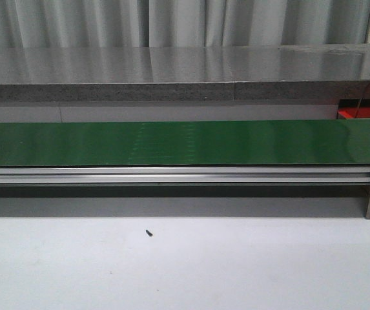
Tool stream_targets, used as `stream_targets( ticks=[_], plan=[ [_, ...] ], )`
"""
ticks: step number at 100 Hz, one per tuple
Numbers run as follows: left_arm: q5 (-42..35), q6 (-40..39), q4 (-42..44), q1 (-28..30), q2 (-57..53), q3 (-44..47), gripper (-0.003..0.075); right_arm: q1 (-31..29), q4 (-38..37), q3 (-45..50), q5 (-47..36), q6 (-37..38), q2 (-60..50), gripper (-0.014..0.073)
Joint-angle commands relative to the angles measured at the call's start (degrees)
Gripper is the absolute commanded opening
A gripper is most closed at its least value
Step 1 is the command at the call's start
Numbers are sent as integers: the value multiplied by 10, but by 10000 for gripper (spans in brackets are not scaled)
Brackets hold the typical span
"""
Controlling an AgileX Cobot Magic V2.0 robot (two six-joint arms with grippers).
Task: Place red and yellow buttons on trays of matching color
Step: 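Lower the left gripper onto a yellow button and grasp it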
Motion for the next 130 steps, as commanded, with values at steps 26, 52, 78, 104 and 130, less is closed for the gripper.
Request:
stream_targets(
  ticks=[26, 52, 78, 104, 130],
  plan=[
    [-20, 0, 11, 2, -23, -16, 202, -3, -4, -11, -49, 0, -7, -69],
    [23, -1, -19, 2, -58, -28, 187, -3, -4, -11, -49, 0, -7, -69],
    [138, 46, -44, -16, -128, -105, 187, -3, -4, -11, -49, 0, -7, -69],
    [158, 189, -197, -70, -143, -177, 188, -3, -4, -11, -49, 0, -7, -69],
    [119, 197, -212, -131, -109, -196, 187, -3, -4, -11, -49, 0, -7, -69]
  ],
)
